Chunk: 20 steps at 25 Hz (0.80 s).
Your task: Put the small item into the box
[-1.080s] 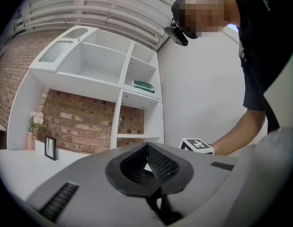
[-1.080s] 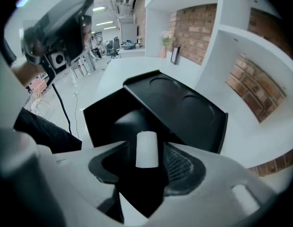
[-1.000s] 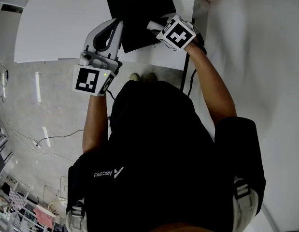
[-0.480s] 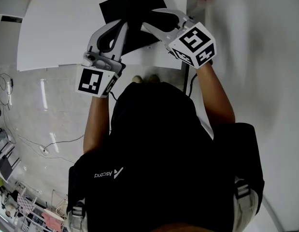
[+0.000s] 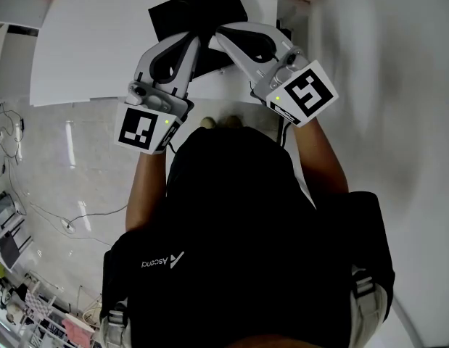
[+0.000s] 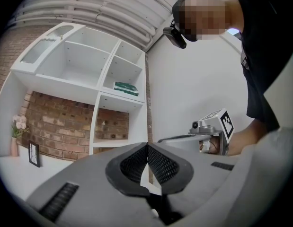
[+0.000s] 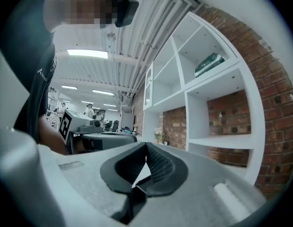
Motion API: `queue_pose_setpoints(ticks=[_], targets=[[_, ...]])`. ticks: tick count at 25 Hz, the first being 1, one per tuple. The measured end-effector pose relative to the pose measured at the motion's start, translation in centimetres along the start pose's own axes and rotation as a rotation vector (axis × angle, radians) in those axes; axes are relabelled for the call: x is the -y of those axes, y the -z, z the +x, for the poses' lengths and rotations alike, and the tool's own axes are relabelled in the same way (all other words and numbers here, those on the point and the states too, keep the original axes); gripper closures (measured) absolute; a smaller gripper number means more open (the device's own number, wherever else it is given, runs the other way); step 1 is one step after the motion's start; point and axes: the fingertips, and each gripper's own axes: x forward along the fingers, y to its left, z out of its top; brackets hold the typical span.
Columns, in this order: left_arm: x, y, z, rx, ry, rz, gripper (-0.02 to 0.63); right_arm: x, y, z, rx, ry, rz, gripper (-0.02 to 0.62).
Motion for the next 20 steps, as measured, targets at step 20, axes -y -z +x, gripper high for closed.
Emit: queue_pose_setpoints(ticks=[20], targets=[[3.6,-1.0,-1.3,-0.010,0.014,0.015,0.607,-2.2,-2.3,-4.7,0.161,0.067,0.024,0.594]])
